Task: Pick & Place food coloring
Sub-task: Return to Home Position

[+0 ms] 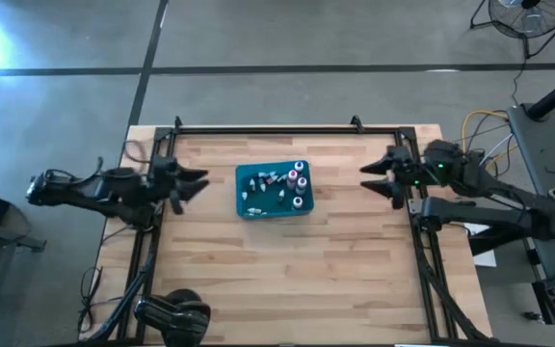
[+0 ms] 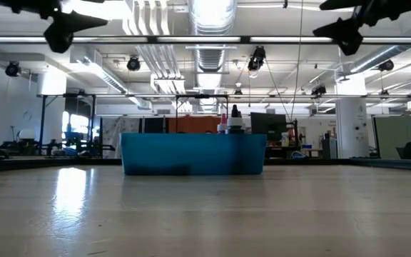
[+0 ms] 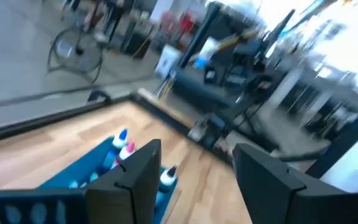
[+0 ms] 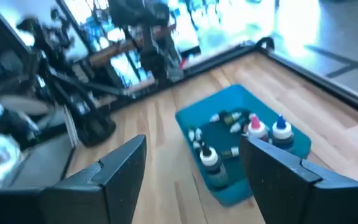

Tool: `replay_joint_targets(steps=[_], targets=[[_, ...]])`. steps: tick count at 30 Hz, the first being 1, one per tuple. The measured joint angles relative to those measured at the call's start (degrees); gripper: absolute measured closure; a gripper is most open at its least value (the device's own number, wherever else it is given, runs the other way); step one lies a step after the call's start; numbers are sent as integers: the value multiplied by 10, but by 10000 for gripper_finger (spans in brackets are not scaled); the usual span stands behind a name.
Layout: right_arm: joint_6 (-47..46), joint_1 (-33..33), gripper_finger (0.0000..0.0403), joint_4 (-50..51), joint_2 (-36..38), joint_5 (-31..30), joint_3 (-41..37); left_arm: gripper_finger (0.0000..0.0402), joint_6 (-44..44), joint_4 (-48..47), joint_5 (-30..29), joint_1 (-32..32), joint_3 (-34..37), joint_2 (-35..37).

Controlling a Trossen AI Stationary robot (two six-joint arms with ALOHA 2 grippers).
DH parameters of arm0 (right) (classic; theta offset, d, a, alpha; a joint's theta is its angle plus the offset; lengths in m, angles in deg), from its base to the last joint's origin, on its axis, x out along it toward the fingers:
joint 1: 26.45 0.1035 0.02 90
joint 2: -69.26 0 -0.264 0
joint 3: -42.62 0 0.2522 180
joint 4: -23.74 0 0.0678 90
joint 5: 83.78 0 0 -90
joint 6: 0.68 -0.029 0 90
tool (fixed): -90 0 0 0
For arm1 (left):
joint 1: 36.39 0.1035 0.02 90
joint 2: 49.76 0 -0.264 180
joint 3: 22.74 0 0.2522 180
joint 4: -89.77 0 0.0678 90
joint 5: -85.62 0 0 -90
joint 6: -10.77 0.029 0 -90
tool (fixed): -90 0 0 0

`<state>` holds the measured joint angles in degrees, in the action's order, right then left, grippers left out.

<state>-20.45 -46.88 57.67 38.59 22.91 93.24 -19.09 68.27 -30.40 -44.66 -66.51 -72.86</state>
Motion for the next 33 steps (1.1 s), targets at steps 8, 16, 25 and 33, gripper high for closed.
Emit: replay_joint_targets(steps=[8,16,25,33], targets=[[-44,-10,154,-14,91,-3,-57,226,10,-8,-5,0,109,180],[-117,-10,154,-247,188,1,-189,226,4,5,-14,0,143,228],[-190,-9,154,-401,263,3,-345,226,-19,130,23,0,219,211],[-204,-9,154,-261,304,-1,-363,225,-44,98,25,0,289,206]])
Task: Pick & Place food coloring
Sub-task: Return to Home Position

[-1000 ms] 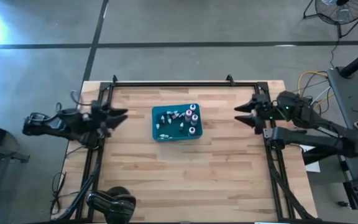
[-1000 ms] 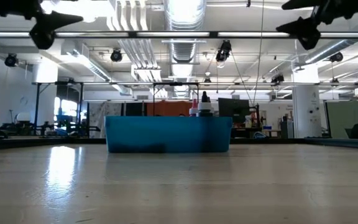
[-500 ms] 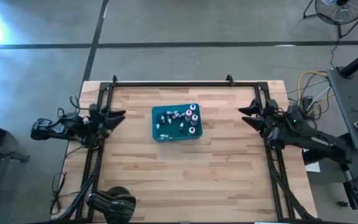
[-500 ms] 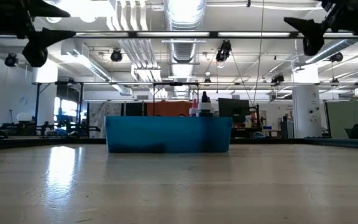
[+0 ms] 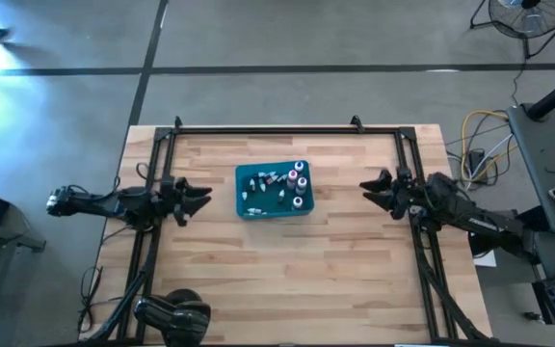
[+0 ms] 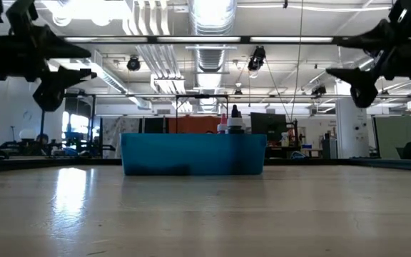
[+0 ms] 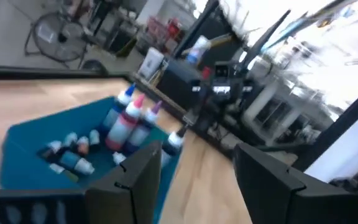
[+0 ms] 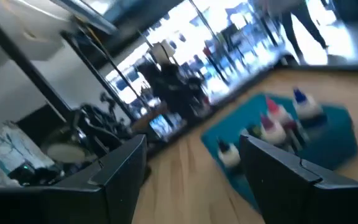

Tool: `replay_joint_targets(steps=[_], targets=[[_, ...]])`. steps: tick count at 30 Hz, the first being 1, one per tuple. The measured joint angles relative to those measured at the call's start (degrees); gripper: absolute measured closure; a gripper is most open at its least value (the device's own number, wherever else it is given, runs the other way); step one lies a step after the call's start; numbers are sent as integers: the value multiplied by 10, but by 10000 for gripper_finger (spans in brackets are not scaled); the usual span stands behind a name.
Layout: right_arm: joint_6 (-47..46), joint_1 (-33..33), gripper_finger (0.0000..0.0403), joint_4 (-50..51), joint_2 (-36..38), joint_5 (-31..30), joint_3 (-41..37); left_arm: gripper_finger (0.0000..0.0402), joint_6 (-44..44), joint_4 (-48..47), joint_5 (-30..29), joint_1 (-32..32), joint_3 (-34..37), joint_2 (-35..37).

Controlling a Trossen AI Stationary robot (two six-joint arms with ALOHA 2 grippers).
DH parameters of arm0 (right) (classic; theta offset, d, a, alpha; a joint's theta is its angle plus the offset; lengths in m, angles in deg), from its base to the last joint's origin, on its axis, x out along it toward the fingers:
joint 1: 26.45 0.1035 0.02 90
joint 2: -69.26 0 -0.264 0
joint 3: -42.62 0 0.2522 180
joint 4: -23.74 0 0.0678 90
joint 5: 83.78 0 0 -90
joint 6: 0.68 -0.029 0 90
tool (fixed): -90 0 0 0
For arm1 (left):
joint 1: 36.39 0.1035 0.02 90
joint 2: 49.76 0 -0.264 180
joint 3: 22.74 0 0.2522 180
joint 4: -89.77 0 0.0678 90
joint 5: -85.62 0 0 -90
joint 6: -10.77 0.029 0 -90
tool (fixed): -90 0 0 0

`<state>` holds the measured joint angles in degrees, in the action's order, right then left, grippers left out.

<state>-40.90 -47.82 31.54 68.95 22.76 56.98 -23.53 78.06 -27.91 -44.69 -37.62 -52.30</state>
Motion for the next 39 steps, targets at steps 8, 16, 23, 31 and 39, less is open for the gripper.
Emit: replay_joint_targets(steps=[8,16,23,31,39], targets=[[2,0,154,27,-30,-4,0,225,-6,-2,11,0,-4,-37],[3,41,154,26,3,-15,0,225,-7,17,16,24,6,4],[3,81,154,13,3,-17,-1,225,-7,22,14,123,6,25],[3,148,154,12,3,-17,-1,225,-7,21,12,156,7,25],[3,148,154,12,3,-16,-1,225,-7,21,14,156,7,25]])
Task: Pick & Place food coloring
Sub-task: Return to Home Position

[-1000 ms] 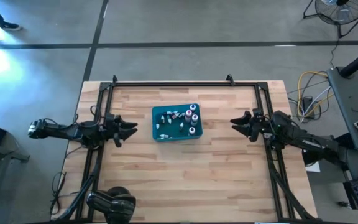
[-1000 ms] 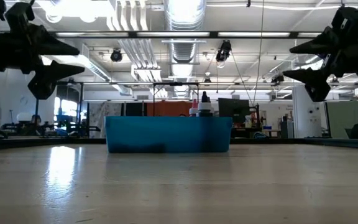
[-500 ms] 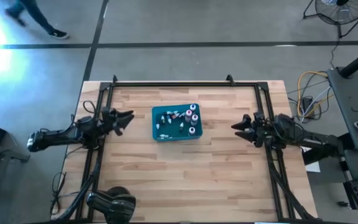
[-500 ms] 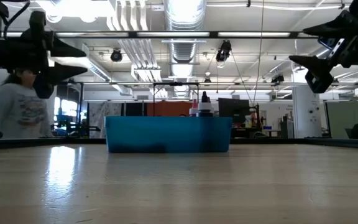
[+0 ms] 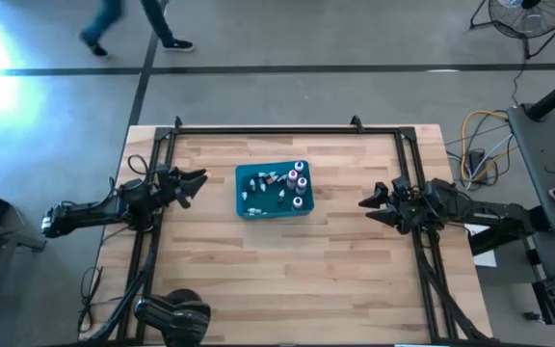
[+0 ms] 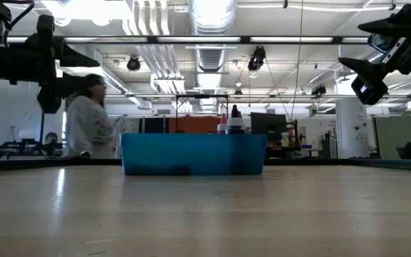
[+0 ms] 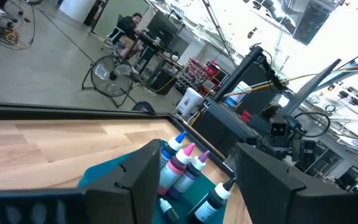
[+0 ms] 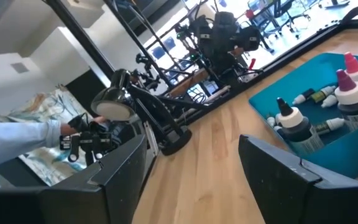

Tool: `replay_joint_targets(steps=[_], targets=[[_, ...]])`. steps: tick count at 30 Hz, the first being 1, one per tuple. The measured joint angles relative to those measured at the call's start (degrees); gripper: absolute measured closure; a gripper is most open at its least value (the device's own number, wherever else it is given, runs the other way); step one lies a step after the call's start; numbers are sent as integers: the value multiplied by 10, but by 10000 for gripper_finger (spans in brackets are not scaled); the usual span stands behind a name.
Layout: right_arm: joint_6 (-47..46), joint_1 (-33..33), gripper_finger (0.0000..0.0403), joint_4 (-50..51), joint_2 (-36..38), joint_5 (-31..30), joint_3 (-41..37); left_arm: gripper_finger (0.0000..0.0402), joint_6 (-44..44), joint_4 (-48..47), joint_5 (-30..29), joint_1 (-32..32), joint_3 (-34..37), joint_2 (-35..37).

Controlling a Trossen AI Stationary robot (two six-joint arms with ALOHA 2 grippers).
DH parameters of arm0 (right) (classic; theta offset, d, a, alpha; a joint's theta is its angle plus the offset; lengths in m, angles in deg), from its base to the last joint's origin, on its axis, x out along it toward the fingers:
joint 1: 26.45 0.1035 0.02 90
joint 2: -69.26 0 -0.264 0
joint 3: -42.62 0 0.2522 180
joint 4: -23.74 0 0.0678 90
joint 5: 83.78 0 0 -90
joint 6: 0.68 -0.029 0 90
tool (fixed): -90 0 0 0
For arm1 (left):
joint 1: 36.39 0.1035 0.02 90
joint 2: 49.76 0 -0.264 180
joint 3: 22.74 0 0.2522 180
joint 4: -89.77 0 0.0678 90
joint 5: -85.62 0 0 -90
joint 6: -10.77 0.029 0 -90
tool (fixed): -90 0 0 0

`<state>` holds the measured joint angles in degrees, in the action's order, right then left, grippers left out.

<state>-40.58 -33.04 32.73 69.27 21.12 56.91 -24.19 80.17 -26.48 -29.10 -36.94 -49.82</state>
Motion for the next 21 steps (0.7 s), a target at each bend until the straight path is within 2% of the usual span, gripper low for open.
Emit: replay_joint_targets(steps=[21], targets=[[0,1,154,0,-16,1,0,226,0,0,0,0,1,0]])
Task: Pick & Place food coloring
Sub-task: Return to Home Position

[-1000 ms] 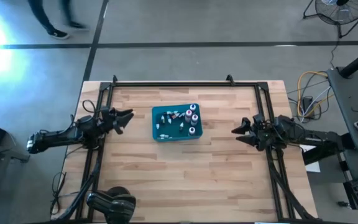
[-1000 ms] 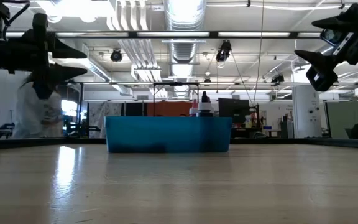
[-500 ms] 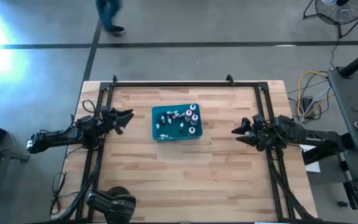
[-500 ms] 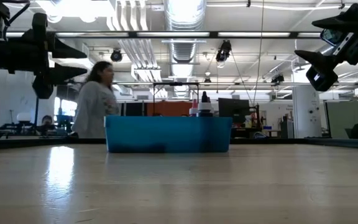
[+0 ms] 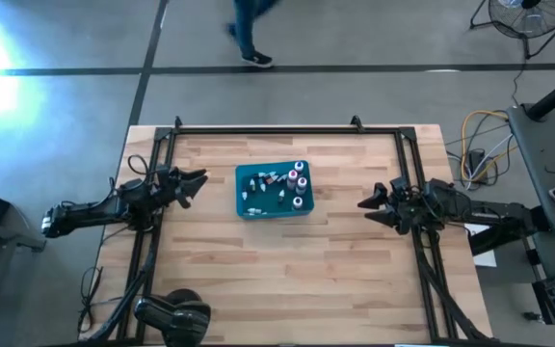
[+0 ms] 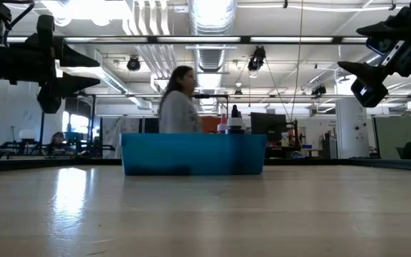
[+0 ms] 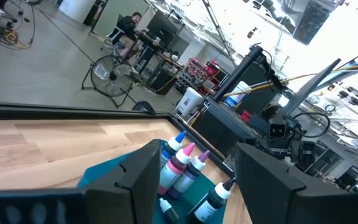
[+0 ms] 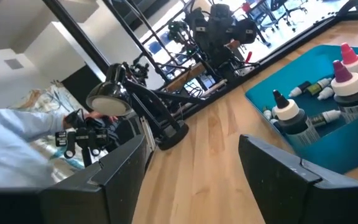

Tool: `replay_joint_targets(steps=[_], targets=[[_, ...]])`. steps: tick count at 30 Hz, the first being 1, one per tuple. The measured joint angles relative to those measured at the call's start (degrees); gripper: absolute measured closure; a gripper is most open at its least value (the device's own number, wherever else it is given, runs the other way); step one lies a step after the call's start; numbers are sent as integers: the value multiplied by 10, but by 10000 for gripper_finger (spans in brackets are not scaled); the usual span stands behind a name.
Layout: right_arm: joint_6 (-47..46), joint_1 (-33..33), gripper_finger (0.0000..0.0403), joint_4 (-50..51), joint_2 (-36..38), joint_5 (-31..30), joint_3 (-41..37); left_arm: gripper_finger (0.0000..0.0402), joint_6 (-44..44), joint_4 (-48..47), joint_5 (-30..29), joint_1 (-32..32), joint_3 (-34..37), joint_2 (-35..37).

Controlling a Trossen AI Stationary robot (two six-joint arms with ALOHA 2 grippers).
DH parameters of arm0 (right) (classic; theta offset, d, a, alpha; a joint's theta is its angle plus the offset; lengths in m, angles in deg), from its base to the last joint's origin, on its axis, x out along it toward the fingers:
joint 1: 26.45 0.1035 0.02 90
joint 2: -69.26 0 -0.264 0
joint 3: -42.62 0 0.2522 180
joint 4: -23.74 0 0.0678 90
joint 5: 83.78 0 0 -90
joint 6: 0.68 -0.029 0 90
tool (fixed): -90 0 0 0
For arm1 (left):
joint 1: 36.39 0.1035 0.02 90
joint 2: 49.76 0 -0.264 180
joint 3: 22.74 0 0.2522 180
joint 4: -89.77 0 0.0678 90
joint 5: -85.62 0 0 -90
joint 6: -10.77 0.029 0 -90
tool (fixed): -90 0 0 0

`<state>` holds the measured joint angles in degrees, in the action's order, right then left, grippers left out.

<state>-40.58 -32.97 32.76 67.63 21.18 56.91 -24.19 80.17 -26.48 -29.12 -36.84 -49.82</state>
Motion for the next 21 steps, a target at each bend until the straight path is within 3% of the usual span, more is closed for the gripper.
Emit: replay_joint_targets(steps=[7,14,16,19,21], targets=[[0,0,154,0,0,0,0,226,29,-2,0,0,0,0],[0,0,154,0,0,0,0,226,262,2,10,0,0,0],[0,0,154,0,0,0,0,226,317,17,87,0,0,0],[0,0,154,0,0,0,0,226,360,-2,287,0,0,0],[0,0,154,0,0,0,0,226,378,-13,362,-1,0,0]])
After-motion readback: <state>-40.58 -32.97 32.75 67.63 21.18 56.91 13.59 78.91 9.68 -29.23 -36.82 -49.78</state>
